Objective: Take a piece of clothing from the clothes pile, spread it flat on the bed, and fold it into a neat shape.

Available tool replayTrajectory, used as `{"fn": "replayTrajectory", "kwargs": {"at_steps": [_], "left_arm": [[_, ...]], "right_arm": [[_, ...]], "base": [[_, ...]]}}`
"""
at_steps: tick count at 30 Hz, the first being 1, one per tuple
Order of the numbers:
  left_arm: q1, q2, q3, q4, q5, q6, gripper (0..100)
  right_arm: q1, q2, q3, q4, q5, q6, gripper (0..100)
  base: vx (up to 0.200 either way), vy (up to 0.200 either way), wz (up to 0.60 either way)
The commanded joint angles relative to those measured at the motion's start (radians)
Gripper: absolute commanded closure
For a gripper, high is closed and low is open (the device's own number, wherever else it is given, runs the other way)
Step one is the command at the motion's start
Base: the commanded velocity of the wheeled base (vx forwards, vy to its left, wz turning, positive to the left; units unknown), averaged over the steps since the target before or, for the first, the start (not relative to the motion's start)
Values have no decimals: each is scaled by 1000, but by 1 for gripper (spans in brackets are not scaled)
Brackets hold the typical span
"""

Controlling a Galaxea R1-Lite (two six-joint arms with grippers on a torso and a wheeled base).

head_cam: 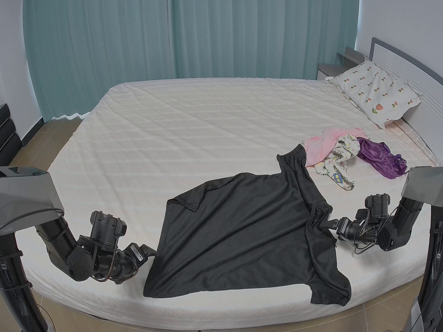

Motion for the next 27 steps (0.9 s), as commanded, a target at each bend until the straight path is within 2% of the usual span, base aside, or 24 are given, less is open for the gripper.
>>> {"fn": "replayTrajectory", "kwargs": {"at_steps": [1, 5, 14, 27], "left_arm": [[8, 3, -7, 1, 0, -1, 0], [8, 5, -8, 1, 0, -1, 0], [10, 11, -10, 1, 0, -1, 0], [10, 11, -8, 1, 2, 0, 0]], "right_arm": [[9, 16, -13, 10, -3, 0, 100], [8, 12, -15, 19, -6, 2, 100], [-88, -50, 13, 54, -8, 0, 100], [-161, -63, 48, 56, -14, -6, 100]], "base": [[0, 0, 0], [0, 0, 0], [0, 0, 0], [0, 0, 0]]}}
